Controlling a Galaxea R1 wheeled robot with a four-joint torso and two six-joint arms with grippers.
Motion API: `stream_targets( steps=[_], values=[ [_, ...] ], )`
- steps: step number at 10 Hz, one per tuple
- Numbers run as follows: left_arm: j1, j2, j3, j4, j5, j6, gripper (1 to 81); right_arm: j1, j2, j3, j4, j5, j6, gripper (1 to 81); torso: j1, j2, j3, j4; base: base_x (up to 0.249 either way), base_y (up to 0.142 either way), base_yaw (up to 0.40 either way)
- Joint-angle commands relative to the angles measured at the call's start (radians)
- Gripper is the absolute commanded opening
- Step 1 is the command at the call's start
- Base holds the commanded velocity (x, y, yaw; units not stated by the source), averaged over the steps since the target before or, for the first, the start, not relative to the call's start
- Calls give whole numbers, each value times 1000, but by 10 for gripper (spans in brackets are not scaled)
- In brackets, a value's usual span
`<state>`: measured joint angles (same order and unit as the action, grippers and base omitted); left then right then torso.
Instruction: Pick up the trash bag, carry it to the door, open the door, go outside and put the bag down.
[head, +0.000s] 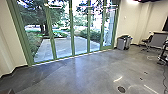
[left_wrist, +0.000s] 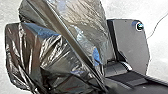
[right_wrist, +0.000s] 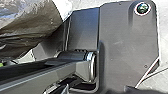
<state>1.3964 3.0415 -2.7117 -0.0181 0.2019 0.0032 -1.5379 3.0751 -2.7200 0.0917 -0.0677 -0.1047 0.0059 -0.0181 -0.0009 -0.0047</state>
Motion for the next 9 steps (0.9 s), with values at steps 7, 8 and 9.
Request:
stream_targets(
  steps=[7,8,9],
  values=[
    [-63,2,-5,6,59,6,10,43,6,0,-6,-58,-3,811,0,0,0,0,0,0,-285],
    [-63,1,-5,6,59,6,10,43,6,0,-6,-58,-3,811,0,0,0,0,0,0,-182],
    [-63,1,-5,6,59,6,10,43,6,0,-6,-58,-3,811,0,0,0,0,0,0,-164]
  ],
)
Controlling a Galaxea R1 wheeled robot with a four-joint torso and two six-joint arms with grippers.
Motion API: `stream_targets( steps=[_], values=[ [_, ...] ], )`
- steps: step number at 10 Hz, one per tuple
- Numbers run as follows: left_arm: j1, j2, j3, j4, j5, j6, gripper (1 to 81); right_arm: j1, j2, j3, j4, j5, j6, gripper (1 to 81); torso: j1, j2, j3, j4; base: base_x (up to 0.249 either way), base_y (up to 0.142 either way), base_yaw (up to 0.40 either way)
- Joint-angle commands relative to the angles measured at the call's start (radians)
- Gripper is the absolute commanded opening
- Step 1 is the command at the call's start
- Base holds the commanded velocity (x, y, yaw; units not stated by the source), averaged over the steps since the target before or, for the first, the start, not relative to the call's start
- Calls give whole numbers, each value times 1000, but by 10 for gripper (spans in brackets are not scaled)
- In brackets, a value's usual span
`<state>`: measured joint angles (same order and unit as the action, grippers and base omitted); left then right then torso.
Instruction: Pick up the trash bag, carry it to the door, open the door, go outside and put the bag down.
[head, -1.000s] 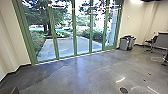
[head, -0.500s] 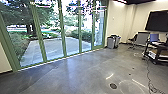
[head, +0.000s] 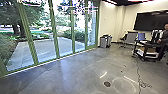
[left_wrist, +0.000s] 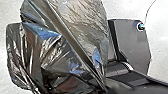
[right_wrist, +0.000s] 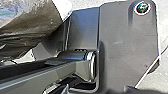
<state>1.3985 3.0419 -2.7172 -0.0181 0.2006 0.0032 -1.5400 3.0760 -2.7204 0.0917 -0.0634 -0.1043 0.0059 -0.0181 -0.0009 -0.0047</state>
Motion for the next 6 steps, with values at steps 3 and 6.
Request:
stream_targets(
  steps=[3,6],
  values=[
    [-62,0,1,6,60,6,10,45,5,1,-6,-62,-3,811,0,0,0,0,0,0,-123],
    [-62,-1,1,6,60,6,10,45,5,1,-6,-62,-3,811,0,0,0,0,0,0,-31]
  ],
)
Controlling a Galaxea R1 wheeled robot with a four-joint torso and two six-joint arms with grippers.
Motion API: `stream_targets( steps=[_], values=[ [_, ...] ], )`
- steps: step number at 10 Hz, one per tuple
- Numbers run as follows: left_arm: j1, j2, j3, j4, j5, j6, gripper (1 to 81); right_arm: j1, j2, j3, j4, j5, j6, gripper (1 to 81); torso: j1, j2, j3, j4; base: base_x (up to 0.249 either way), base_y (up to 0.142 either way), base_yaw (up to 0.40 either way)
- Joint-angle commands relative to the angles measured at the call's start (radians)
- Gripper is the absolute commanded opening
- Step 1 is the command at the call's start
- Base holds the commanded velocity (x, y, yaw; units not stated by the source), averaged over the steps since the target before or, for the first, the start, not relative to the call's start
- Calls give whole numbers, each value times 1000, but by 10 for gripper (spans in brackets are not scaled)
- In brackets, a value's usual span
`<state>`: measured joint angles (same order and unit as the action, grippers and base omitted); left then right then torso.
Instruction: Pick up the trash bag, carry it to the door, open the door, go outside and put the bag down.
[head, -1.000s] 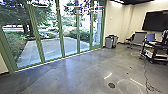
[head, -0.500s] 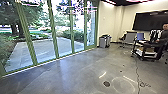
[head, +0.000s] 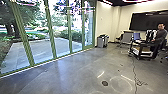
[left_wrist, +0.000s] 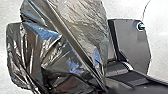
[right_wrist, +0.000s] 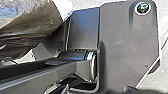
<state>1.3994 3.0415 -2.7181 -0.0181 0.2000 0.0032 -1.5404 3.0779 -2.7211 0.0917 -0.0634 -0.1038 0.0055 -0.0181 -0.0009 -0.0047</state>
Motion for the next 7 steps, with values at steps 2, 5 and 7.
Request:
stream_targets(
  steps=[2,5,7],
  values=[
    [-61,1,1,6,61,6,10,45,3,2,-6,-62,-4,811,0,0,0,0,0,0,0],
    [-58,2,1,4,61,6,10,45,3,2,-6,-62,-4,811,0,0,0,0,0,0,0],
    [-58,1,1,4,61,6,10,45,3,2,-6,-62,-4,811,0,0,0,0,0,0,0]
  ],
)
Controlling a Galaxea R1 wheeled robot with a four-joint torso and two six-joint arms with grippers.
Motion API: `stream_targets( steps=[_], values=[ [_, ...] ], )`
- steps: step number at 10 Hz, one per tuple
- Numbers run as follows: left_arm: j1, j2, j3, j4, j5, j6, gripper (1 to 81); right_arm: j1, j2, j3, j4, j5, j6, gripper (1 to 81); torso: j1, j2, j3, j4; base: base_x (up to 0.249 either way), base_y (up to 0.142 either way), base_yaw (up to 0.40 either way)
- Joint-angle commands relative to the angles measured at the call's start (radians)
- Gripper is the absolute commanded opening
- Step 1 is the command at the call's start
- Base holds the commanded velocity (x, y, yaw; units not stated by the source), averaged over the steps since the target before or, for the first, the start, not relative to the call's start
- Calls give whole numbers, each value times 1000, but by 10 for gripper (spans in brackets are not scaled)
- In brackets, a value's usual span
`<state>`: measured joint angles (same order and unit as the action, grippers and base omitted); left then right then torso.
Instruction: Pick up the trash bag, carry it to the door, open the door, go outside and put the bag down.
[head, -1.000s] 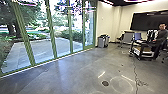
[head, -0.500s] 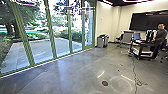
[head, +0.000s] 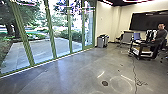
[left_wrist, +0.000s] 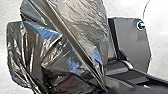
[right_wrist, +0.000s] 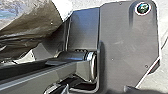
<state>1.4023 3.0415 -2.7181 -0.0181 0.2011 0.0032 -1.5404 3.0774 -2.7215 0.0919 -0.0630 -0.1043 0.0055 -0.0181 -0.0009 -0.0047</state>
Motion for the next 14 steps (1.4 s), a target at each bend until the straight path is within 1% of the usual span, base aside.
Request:
stream_targets(
  steps=[1,7,14],
  values=[
    [-59,1,1,4,58,6,10,45,3,2,-6,-63,-3,811,0,0,0,0,0,0,0],
    [-59,-3,1,1,58,6,10,44,5,2,-6,-64,-3,811,0,0,0,0,0,0,0],
    [-61,-2,1,3,58,6,10,42,5,-1,-6,-63,-3,811,-2,-1,1,0,112,0,0]
  ],
)
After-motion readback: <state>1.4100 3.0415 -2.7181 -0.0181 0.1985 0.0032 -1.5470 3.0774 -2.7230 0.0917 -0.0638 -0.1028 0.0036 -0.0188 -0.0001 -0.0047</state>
